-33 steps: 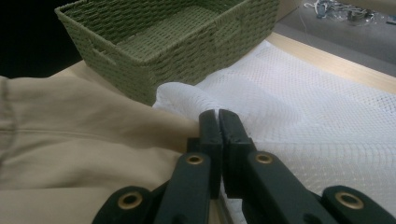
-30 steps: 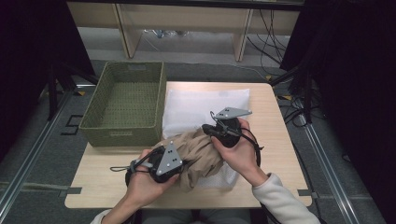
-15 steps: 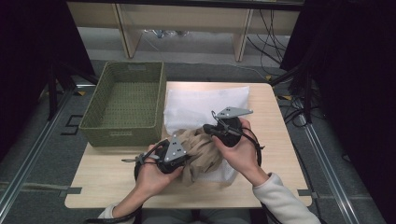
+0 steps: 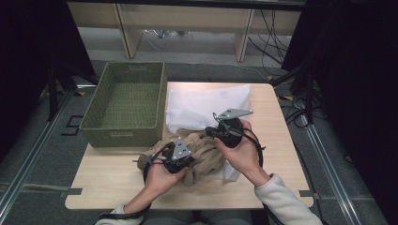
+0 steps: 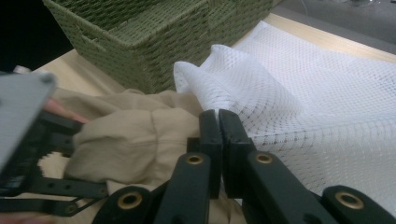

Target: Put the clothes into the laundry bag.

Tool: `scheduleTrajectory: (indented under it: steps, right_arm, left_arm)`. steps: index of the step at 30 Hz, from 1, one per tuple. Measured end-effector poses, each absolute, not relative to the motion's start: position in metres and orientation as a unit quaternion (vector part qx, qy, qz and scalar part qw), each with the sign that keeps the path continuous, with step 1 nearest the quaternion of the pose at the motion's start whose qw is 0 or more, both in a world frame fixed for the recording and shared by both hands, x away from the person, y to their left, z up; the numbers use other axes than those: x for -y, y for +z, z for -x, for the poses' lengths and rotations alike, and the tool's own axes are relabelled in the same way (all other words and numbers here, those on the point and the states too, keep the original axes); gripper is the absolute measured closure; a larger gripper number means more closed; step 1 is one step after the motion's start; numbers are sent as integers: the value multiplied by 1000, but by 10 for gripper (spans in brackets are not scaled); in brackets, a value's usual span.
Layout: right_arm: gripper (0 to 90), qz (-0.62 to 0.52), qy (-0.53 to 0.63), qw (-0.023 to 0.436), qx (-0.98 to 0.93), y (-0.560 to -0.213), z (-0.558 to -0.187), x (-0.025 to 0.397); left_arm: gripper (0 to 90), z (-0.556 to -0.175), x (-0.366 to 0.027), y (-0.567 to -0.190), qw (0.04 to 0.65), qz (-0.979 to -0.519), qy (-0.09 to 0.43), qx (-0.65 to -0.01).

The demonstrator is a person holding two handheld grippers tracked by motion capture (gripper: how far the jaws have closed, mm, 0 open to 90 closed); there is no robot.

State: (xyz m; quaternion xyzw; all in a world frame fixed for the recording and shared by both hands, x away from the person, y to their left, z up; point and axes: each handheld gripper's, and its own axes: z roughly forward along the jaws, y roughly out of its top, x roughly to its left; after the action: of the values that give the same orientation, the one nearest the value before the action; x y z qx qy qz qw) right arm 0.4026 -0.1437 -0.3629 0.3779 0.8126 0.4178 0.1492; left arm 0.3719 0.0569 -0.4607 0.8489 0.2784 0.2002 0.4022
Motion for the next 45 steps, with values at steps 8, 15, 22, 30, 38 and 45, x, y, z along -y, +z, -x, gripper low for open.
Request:
scheduleTrajectory:
  steps: [8, 15, 22, 30, 38, 45]
  right_arm:
    - [900, -365, 414, 156, -819, -364, -405, 145]
    - [900, -374, 414, 148, -817, -365, -406, 147]
    - [900, -382, 413, 152, -813, -365, -407, 147]
    - [900, -380, 413, 153, -813, -365, -407, 148]
    - [900, -378, 413, 153, -814, -365, -407, 147]
    - [900, -370, 412, 155, -818, -366, -410, 149]
  left_arm:
    - [772, -384, -56, -474, 414, -838, 191, -299]
    - [591, -373, -60, -467, 448, -824, 173, -301]
    - [371, -352, -59, -449, 469, -825, 182, -259]
    - [245, -333, -51, -428, 492, -820, 200, -212]
    - [332, -345, -45, -452, 446, -846, 200, -215]
    - [261, -349, -50, -458, 431, -855, 182, -223]
